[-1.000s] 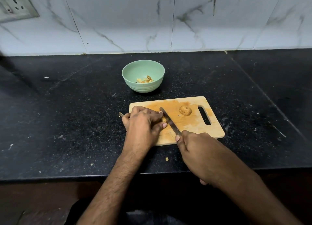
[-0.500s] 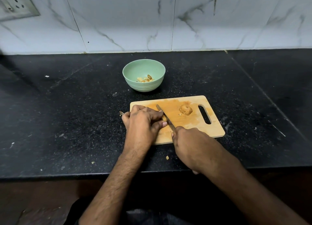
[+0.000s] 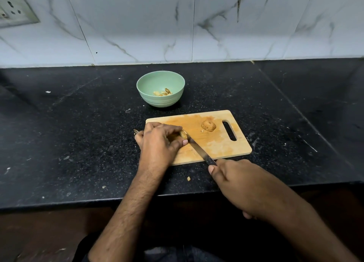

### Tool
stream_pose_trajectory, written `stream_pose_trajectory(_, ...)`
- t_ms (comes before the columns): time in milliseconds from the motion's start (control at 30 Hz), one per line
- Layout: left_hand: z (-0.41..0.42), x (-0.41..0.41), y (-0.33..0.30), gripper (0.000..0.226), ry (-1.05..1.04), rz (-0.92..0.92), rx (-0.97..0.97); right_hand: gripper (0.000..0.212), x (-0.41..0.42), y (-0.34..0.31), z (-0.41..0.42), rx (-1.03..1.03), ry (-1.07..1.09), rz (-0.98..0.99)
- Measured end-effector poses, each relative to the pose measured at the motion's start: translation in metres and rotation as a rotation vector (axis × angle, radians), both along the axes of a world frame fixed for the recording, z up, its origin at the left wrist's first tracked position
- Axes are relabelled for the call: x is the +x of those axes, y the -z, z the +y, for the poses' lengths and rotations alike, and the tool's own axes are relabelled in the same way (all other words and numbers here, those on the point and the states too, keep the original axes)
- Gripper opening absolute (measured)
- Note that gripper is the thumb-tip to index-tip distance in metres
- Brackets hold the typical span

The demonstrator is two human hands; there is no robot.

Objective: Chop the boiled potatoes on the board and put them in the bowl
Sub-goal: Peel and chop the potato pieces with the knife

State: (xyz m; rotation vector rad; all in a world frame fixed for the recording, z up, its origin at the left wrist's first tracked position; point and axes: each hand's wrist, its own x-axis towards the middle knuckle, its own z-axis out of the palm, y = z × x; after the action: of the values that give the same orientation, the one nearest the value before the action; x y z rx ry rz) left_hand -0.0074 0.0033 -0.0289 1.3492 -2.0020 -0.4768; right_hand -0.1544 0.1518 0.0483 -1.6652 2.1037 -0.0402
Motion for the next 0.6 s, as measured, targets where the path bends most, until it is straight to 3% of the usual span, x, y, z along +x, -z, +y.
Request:
stream_pose_trajectory(233,-0.002,0.005,-0.007,0.053,0.117,-0.024,0.030,0.038,-0.003,-0.010,-0.007,-0.021,0.097,-0.079)
stream_pose_trajectory(433,-0.015,0.008,-0.017,0.036,0.309,-0.247,-0.065,0.038,-0.005,-0.001,-0.019,0.013,0.156,-0.124)
stream_pose_trajectory(600,-0.015,0.004,-0.019,0.018,0.337,-0.410,-0.286,0.040,-0.005,0.003,-0.022,0.008,0.163,-0.130)
